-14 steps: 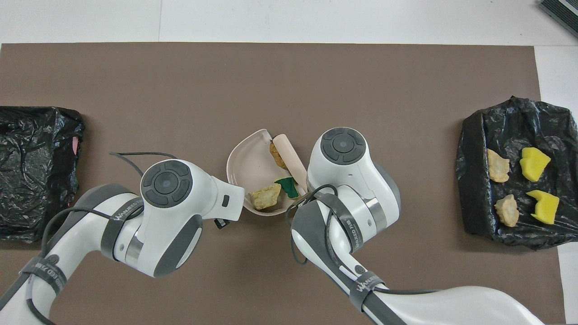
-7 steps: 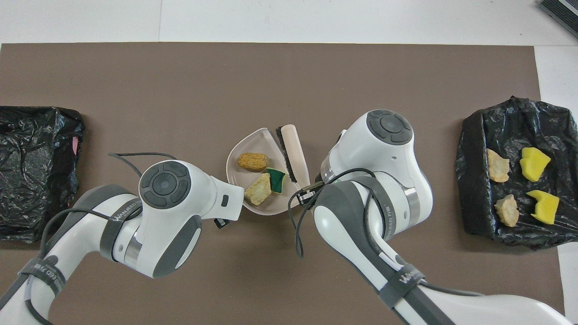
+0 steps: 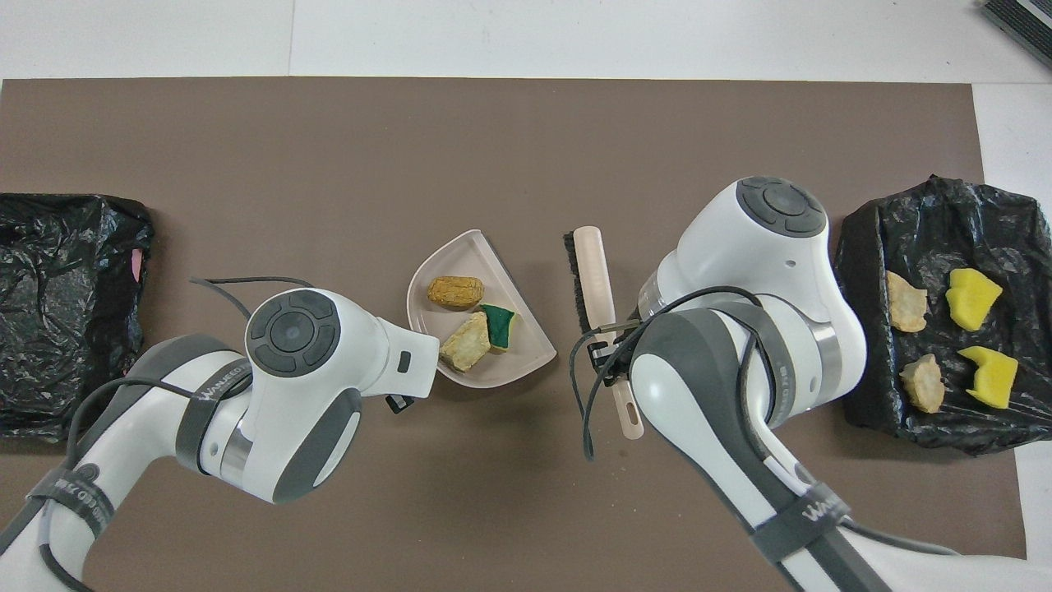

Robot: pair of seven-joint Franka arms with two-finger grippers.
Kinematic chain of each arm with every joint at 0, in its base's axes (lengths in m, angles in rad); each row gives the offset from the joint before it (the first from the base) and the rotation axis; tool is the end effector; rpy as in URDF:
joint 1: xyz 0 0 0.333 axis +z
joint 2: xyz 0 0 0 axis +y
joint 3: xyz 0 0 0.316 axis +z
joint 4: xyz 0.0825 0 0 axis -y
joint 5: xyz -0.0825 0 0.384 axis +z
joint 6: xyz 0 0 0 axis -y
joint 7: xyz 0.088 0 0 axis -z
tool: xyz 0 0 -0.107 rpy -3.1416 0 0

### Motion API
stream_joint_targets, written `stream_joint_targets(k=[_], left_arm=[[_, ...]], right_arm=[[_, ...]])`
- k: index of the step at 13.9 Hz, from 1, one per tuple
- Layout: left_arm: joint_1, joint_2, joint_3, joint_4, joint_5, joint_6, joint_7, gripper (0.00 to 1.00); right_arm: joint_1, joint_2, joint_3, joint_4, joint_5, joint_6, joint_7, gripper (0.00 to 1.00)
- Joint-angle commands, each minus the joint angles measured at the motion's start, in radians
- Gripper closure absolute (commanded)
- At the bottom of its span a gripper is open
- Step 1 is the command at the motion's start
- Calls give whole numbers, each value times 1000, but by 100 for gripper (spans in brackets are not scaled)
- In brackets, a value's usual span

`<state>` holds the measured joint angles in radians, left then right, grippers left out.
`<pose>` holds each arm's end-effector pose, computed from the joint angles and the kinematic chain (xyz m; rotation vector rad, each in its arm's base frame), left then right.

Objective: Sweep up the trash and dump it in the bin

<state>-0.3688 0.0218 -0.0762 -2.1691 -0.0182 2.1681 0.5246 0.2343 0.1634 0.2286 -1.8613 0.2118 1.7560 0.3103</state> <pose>0.4830 -0.2310 0.3822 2.7715 -1.4414 -0.0345 0.5048 0.2675 0.4154 -2.9755 -0.1303 0.5042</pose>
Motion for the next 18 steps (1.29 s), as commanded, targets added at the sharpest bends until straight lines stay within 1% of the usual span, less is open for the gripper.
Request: stream_joint_targets(k=[1,4,7,10,11,14,16,18], left_arm=[[16,-29,-5,3,3,-33,-11,100],[16,-31,-5,2,3,-33,-12,100],[16,-31,-5,2,3,-31,-12,100],[16,-31,-5,2,3,-31,-12,100],[16,-31,-5,2,3,-31,-12,100],[16,-31,-5,0,3,-31,-12,100],[17,-31,-5,-1,3,-31,-8,100],[79,-25,-7,12,-26,-25,-8,100]], right_arm=[[48,-74,8,-90,-14,39,91,100],[132,-114,8,-128,-11,40,139,100],[238,-116,8,-157,-11,43,262,100],[318,-119,9,-189,-2,54,351,100],[345,-117,8,-211,3,71,383,100],[414,-120,9,-297,20,189,444,100],[427,-128,9,-332,47,227,448,100],[434,-131,9,-354,50,249,443,100]])
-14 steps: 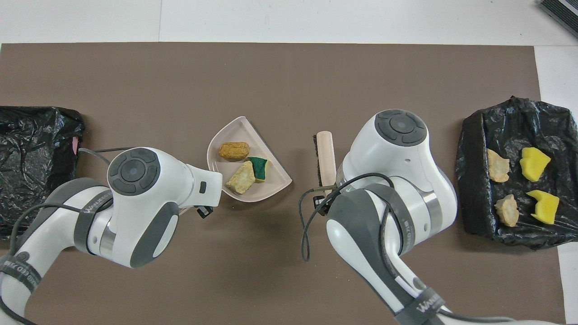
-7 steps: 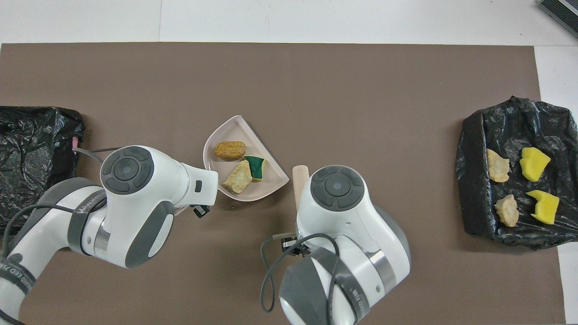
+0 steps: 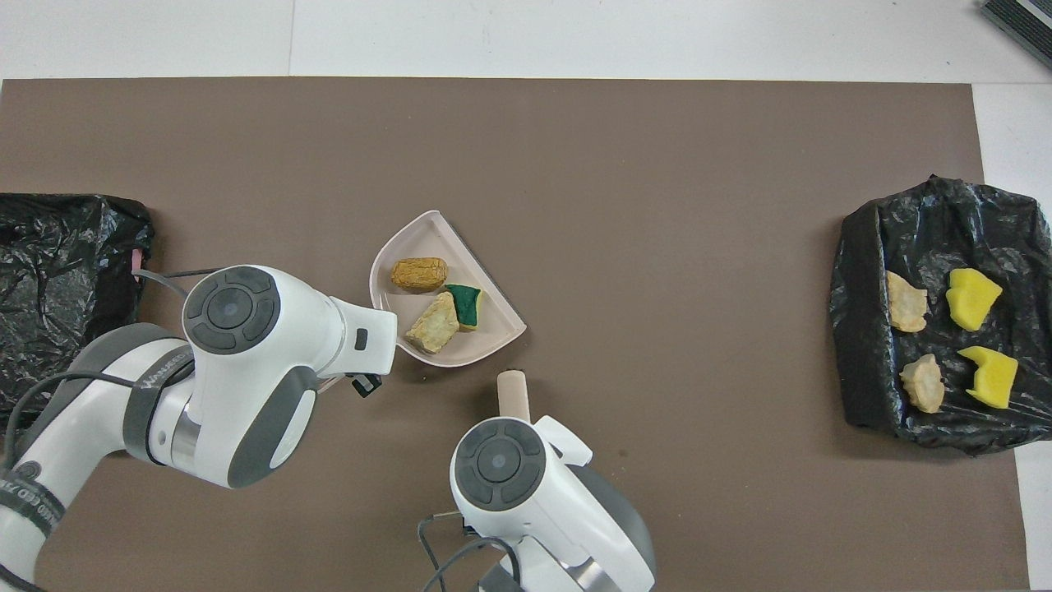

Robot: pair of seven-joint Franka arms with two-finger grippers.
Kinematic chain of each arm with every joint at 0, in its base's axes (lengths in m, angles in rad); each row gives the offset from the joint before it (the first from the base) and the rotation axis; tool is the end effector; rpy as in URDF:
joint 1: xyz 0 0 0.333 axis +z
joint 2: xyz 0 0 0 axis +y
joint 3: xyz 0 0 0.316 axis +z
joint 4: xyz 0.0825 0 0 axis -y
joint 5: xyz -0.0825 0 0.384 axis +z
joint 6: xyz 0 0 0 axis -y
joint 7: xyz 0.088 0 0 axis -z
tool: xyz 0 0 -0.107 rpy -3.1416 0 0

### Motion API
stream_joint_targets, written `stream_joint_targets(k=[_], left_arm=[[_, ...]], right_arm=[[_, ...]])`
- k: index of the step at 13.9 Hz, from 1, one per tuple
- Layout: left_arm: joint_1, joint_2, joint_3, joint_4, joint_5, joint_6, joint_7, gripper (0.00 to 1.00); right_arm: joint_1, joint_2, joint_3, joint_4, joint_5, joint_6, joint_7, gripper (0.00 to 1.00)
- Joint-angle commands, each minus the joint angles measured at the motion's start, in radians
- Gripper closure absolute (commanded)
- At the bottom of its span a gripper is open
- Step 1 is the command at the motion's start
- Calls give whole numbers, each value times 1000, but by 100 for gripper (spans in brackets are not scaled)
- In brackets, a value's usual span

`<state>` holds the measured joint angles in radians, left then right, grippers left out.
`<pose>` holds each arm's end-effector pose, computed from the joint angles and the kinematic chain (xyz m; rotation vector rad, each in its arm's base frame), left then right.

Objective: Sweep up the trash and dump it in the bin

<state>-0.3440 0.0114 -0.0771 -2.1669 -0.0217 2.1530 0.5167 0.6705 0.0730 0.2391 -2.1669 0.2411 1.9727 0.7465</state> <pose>0.4868 -0.2189 0.3874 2.7929 -1.3936 -0.0380 0.3049 0.4159 0.3450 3.0525 0.0616 -0.5319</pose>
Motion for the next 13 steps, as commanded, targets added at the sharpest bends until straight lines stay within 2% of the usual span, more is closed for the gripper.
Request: stream_joint_targets(k=[1,4,5,6,7,11,13], left_arm=[[65,-21,-3,13,-61,-13,2,100],[152,-48,-1,58,-66,-24,57,100],[180,-54,-1,74,-66,-54,156,100],[204,-60,-1,88,-66,-100,283,100],[227,-79,2,94,-66,-151,396,100],[315,-142,3,64,-66,-333,819,100],[316,-197,3,-15,-66,-328,850,100]], right_arm=[[-2,-38,-1,-53,23,40,-8,100],[-2,-26,-1,-68,44,122,-19,100],[-3,-21,-1,-67,44,124,-33,77],[-3,-19,-1,-60,44,120,-35,44],[-3,-13,-3,-48,43,112,-21,0],[-29,-9,-9,31,27,48,-30,0],[-66,-13,-9,77,11,-4,-33,0]])
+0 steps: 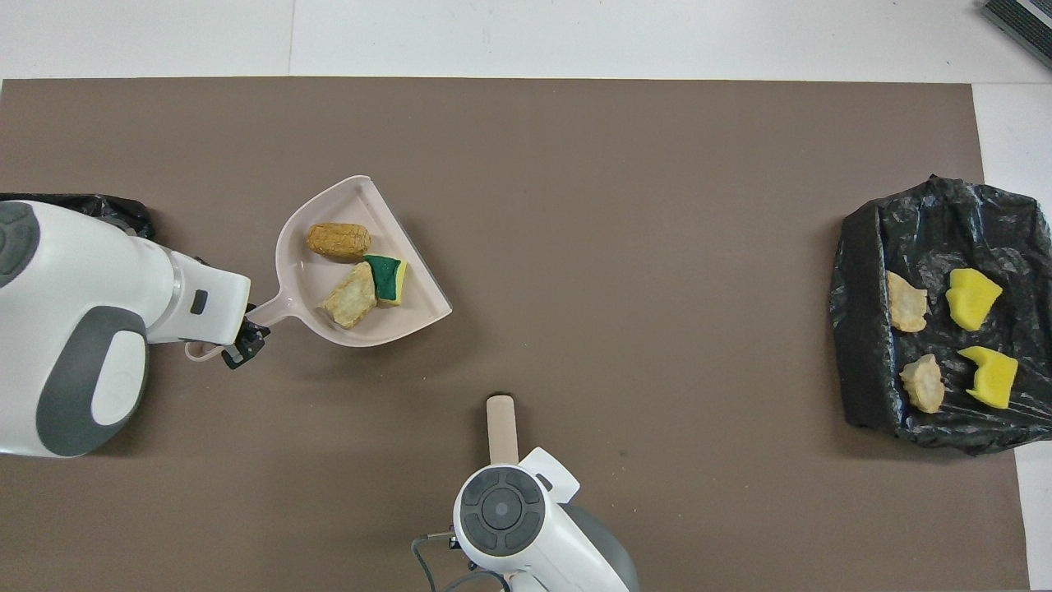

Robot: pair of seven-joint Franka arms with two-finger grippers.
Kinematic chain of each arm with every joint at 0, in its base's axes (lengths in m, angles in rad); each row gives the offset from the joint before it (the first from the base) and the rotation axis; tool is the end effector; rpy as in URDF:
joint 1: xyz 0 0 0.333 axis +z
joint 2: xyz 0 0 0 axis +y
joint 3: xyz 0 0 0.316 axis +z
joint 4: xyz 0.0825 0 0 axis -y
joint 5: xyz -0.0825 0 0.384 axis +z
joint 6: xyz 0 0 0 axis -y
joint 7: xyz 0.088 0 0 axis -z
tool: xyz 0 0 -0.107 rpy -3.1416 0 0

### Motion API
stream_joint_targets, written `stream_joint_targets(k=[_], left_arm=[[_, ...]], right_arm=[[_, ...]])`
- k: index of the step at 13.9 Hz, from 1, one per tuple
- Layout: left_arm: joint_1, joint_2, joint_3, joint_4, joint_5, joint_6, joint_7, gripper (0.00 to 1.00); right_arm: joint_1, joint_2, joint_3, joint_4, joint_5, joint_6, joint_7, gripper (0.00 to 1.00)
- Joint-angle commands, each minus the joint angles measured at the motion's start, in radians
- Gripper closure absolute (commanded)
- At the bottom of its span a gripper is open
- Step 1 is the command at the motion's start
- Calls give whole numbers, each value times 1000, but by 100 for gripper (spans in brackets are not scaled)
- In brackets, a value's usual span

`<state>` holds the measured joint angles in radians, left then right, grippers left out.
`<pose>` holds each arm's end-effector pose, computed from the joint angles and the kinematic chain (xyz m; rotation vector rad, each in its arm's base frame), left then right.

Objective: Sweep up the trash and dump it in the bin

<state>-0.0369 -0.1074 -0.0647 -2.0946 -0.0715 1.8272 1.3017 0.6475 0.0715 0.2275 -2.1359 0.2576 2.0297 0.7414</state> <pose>0.4994 -0.0574 0.4565 2.3131 -1.9066 -0.1470 0.3301 0.4167 0.3622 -3.0726 0.0010 0.4523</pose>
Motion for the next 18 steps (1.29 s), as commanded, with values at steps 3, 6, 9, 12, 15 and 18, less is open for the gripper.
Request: stream_joint_targets(k=[3,6,9,12,15,18], left_arm=[[66,-106,-9,-119,-16,-43,65,100],[191,-120,-6,-85,-16,-123,61,100],[342,-110,0,-18,-16,-132,157,100],[492,-57,3,79,-8,-121,252,100],[574,11,6,174,57,-100,264,100],[675,183,16,382,78,-123,396,100]], right_arm=[[-121,-9,4,172,-81,-191,-80,0],[-221,-9,3,304,-86,-353,-239,0],[-296,-10,1,407,-127,-465,-318,0],[-396,-10,-1,505,-147,-581,-466,0],[-476,-15,-1,566,-236,-650,-612,0],[-537,-21,-4,603,-270,-663,-718,0]])
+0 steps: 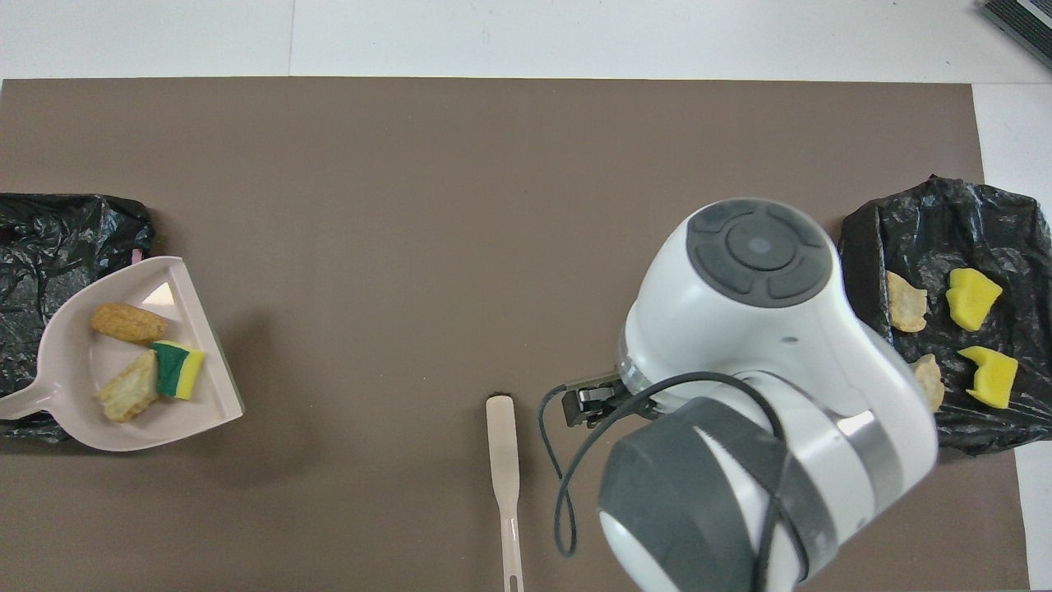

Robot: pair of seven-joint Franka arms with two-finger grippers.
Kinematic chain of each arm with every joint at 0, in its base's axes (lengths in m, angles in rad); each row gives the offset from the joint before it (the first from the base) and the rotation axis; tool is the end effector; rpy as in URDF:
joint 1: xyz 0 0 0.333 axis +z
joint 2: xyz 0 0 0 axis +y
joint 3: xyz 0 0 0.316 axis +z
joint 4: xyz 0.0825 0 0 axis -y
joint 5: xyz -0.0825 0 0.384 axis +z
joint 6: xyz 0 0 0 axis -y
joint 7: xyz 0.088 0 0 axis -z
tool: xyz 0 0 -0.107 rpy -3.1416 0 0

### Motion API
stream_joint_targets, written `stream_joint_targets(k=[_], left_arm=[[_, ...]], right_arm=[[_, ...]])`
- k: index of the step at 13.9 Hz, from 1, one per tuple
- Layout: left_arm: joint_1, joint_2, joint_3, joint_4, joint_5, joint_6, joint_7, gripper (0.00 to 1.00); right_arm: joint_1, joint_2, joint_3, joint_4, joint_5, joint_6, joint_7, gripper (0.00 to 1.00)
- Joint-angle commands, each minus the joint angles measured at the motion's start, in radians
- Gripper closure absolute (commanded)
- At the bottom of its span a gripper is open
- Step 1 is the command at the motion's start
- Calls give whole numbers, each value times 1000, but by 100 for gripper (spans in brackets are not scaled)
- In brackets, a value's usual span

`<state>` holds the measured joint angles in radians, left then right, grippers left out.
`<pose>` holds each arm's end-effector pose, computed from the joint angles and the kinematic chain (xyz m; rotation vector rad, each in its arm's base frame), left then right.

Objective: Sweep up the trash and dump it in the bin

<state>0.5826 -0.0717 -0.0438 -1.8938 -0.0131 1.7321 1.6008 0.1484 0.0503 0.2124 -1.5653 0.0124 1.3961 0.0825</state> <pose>0.4559 0.2705 0.5240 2.6387 -1.5444 -0.0532 0.5131 0.1922 0.5867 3.0672 0.4323 -0.3391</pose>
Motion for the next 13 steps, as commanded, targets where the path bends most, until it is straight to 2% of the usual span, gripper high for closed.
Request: stream_joint_targets(k=[1,3,5,7,9,13], left_arm=[[86,214,-4,258,47,-31,143,100],[102,312,-4,364,94,-16,204,100],[88,366,-7,426,215,33,261,100],[45,372,-11,427,332,67,257,100],[-4,374,-7,427,370,69,243,100],[-102,365,-5,427,514,59,188,100]], right_arm=[[-61,-4,12,40,-32,-38,-64,0],[-95,-4,10,51,-64,-45,-64,0],[-137,-4,10,57,-72,-36,-60,0],[-177,-6,-2,76,-74,-23,-55,0],[-202,-6,-34,88,-74,0,-56,0],[-164,-6,-191,94,-72,55,-50,0]])
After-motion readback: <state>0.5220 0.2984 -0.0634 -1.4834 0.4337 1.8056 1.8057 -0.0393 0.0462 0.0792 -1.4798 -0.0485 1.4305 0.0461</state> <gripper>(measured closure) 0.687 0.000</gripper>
